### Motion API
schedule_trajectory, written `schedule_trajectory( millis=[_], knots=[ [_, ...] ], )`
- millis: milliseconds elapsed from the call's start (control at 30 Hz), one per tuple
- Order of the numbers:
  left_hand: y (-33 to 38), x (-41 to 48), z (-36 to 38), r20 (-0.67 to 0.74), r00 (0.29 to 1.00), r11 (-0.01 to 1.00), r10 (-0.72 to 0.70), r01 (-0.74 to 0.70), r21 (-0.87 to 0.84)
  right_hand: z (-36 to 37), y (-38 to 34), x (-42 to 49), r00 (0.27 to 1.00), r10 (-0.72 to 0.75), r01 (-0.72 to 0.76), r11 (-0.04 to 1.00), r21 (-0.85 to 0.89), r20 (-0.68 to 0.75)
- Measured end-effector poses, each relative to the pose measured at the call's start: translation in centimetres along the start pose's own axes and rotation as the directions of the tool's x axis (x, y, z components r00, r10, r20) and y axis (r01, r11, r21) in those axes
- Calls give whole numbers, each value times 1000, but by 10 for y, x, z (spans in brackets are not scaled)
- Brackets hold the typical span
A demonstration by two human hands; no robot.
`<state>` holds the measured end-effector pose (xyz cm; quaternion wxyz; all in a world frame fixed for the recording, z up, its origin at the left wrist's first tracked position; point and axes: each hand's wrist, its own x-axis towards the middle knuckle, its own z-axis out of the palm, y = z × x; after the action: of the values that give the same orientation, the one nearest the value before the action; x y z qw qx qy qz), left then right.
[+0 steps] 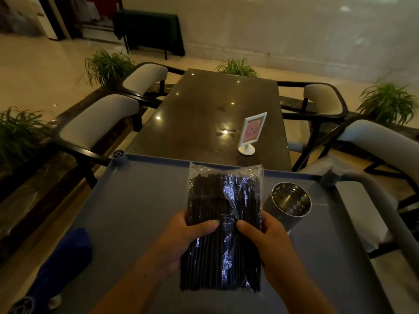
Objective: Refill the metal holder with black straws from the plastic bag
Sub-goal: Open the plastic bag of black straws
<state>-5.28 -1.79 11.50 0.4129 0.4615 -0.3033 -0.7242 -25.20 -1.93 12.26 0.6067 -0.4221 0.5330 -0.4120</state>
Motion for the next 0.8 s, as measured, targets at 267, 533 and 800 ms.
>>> schedule_trajectory(
  millis=[267,533,800],
  knots=[
    [3,1,-4,-49,999,999,-1,3,35,8,-25,11,944,-324,239,807,-540,-66],
    [-2,3,4,-5,1000,1000,14,-14,3,47,-45,14,821,-529,455,382,-804,214],
    [-2,2,7,-31,997,995,70,-67,79,79,-48,17,822,-492,441,232,-867,286]
  ],
)
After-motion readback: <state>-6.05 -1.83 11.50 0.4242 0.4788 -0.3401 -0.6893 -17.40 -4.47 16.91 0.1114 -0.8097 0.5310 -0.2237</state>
